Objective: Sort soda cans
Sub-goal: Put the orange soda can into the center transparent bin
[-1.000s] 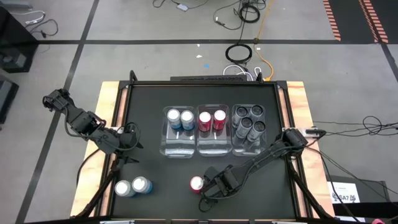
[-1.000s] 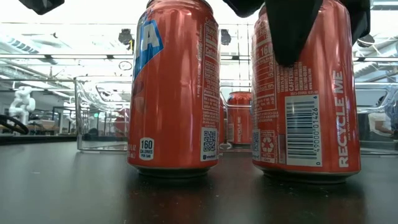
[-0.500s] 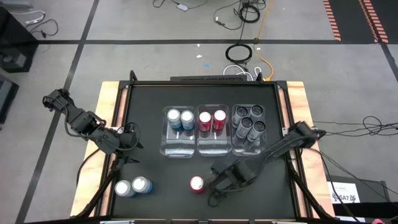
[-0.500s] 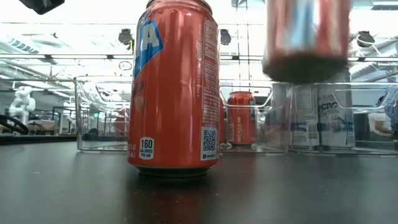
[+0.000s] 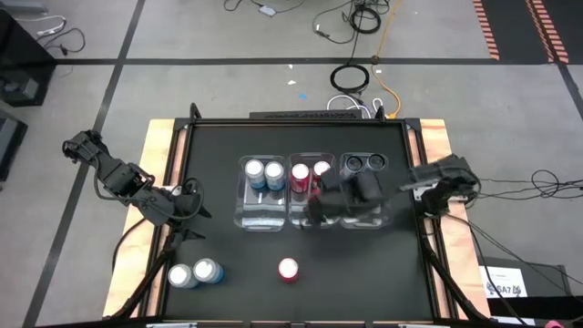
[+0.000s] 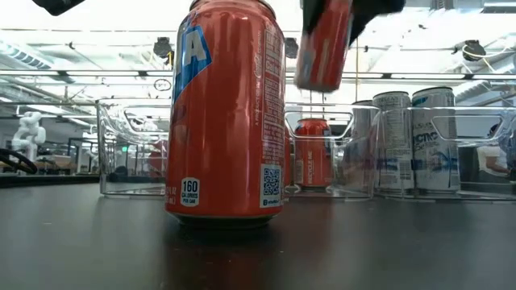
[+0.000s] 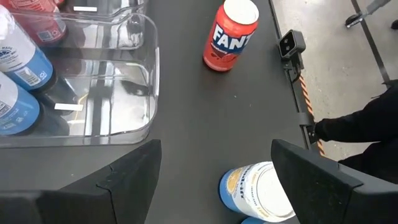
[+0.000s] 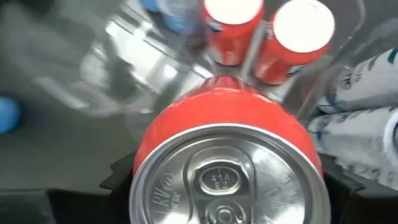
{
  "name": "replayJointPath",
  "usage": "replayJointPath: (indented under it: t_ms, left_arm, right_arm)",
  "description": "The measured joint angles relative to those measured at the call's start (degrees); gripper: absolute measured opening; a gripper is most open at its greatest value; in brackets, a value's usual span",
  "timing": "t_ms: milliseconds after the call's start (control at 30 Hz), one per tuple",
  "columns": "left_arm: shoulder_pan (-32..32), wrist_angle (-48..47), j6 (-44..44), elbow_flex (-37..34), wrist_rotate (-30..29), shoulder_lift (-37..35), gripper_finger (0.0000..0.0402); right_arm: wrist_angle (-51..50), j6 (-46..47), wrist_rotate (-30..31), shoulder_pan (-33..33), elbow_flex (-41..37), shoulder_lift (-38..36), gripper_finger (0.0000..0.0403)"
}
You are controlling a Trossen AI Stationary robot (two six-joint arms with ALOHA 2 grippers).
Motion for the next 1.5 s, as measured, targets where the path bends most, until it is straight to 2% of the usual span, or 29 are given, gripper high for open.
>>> replayJointPath:
  t_ms: [167,433,533,700,1000,1167,1500]
  left_arm:
    - [0.0,0.05,0.0,0.0,-0.02,0.0,0.0314]
    - [0.0,0.14,0.0,0.0,-0.02,0.0,0.0314]
    - [0.0,0.1,0.15,0.0,-0.02,0.02,0.0314]
    - [0.01,0.09,0.17,0.0,-0.02,0.0,0.0314]
    - [0.02,-0.04,1.66,0.0,-0.64,0.02,0.0314]
    - [0.02,-0.02,1.62,0.0,-1.51,0.0,0.0314]
    - [0.02,-0.06,1.99,0.02,-1.84,0.0,0.0314]
  right_arm:
    - [-0.46,-6.18,-3.94,-6.0,-0.09,5.04,0.029]
    - [-4.51,-11.17,-3.92,-8.66,-0.13,10.15,0.0292]
    - [-0.73,-13.49,-4.81,-9.54,-0.6,10.07,0.0292]
    - [4.69,-13.77,-9.0,-11.03,-7.76,8.44,0.0292]
    - [15.31,-15.29,-11.84,-13.81,-15.63,7.24,0.0293]
    - [15.85,-13.94,-12.62,-14.32,-18.63,6.92,0.0294]
    - [15.38,-14.03,-12.58,-14.32,-18.64,6.13,0.0352]
